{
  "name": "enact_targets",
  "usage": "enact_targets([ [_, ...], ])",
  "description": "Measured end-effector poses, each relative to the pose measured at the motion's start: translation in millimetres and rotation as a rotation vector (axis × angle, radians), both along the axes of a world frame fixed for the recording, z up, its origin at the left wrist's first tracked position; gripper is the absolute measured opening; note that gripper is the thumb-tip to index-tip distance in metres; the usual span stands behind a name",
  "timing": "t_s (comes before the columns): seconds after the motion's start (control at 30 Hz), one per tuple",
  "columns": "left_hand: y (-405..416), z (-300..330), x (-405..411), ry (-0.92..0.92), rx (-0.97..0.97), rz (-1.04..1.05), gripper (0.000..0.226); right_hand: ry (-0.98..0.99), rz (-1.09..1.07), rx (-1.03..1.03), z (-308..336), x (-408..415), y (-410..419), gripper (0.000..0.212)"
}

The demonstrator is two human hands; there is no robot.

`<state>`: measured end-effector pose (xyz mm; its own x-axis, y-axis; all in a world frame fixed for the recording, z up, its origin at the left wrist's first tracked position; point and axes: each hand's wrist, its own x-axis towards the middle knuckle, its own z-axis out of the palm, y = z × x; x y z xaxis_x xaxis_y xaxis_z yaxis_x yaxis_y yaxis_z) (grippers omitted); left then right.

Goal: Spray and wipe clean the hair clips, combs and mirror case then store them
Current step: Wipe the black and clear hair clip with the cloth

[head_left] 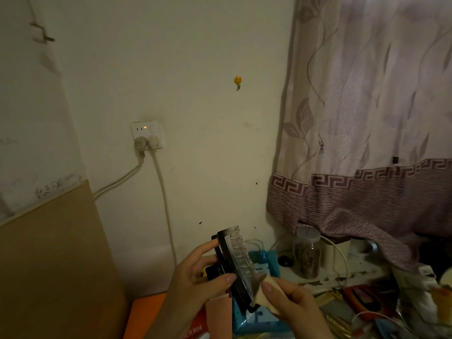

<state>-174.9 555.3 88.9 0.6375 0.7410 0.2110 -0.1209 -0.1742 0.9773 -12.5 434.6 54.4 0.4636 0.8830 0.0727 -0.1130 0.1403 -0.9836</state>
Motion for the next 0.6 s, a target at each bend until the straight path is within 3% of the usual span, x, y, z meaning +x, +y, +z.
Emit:
enact_targets([
  [0.13, -3, 0, -2, 0.013, -0.016, -0.054, 0.07, 0.0, -0.076, -0.011, 1, 3, 1, 0.015],
  [0.33, -12, 0, 1, 0.056, -0.004, -0.158, 0.069, -0.032, -0.076, 0.161, 16, -2, 5, 0.025],
  [0.6, -15, -6, -2, 0.054, 0.031, -0.15, 0.073, 0.056, -0.041, 0.071, -5, -4, -2, 0.027],
])
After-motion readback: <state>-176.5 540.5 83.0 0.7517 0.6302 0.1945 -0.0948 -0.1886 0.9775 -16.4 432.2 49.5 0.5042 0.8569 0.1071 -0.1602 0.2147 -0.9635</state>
